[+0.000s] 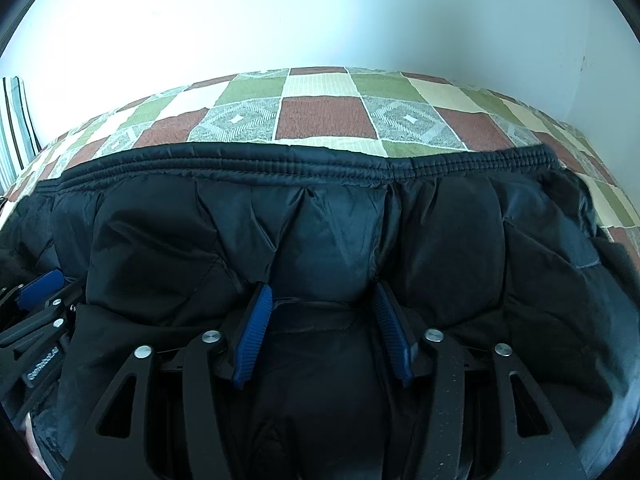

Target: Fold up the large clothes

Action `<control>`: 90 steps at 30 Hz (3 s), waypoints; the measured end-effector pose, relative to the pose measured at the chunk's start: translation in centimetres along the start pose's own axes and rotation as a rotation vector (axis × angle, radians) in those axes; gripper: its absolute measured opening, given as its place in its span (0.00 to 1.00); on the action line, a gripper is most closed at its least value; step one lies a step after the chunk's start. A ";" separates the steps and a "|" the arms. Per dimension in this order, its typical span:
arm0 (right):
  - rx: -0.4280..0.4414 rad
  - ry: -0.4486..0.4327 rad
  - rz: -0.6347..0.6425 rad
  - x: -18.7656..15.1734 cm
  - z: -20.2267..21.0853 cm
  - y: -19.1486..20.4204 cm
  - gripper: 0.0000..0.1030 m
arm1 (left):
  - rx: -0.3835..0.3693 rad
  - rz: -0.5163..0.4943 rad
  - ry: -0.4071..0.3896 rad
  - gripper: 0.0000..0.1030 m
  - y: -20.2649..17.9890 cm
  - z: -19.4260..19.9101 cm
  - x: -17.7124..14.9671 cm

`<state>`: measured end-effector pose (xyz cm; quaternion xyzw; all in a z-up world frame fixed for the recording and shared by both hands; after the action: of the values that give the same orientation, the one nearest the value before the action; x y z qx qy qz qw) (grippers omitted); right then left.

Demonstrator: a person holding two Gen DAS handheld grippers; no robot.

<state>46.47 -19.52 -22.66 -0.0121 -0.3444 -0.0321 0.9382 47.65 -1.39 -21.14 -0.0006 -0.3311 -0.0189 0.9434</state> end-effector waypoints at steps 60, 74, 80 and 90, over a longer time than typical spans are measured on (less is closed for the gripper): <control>0.155 0.017 -0.334 -17.1 16.3 -12.1 0.26 | -0.053 0.422 -0.103 0.13 20.4 18.4 -16.5; 0.222 0.040 -0.260 -21.7 20.5 -6.6 0.26 | 0.009 0.470 -0.097 0.13 26.4 24.3 -22.2; 0.217 0.051 -0.230 -22.6 21.1 -6.0 0.29 | 0.003 0.456 -0.069 0.15 27.1 24.4 -23.4; 0.068 0.021 -0.215 -21.4 24.5 -6.5 0.46 | -0.007 0.506 -0.035 0.54 28.9 25.4 -23.3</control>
<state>13.92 -23.75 -17.82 0.0568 -0.3349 -0.1210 0.9327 14.68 28.70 -15.51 -0.0869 -0.3365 0.2166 0.9123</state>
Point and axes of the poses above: each gripper's, at about its wrist camera, not at the fingertips, and z roughly against the way its jaws point, y to its left, x to its top, the point moved 2 cm from there along -z, roughly the way its jaws point, and after that the axes turned 2 degrees about z, right-handed, at the moved point
